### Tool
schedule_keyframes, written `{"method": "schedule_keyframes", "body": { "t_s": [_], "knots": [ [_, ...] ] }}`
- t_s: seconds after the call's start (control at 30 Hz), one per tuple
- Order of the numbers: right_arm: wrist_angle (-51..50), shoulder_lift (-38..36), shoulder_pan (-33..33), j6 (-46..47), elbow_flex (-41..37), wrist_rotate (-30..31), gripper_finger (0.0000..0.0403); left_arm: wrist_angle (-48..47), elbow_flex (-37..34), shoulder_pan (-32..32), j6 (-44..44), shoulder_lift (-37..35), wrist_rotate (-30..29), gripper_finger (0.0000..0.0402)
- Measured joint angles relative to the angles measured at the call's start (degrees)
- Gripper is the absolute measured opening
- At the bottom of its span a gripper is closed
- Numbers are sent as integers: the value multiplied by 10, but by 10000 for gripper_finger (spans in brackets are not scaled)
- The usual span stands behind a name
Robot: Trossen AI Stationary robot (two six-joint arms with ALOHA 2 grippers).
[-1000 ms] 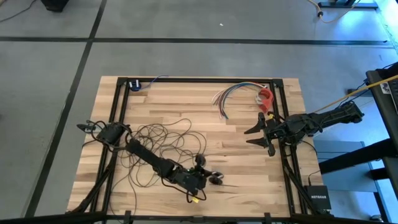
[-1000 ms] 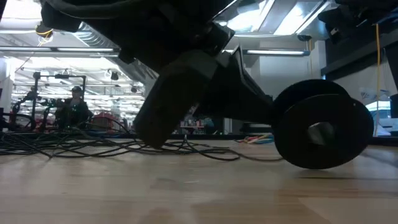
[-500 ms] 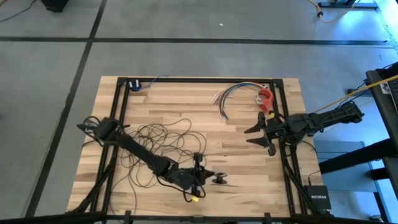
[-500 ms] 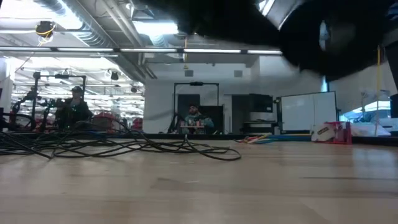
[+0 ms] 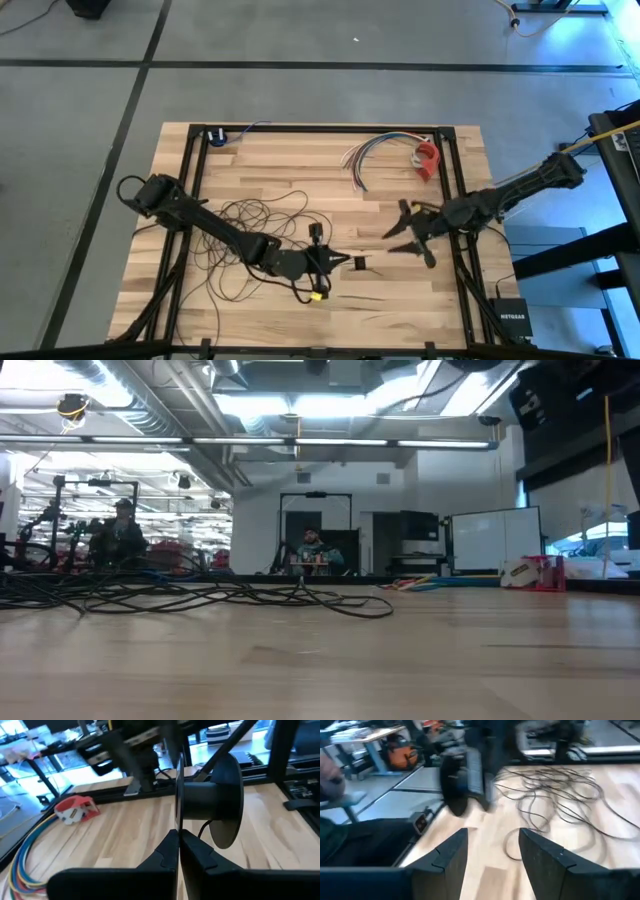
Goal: Coiling cords
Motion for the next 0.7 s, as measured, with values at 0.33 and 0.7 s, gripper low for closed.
{"method": "schedule_keyframes", "body": {
  "t_s": [0.33,0.7],
  "knots": [
    [11,66,67,-33,36,141,182,-2,0,5,-26,0,0,1],
    [125,140,66,-89,38,133,182,3,0,5,-27,0,0,1]
  ]
}}
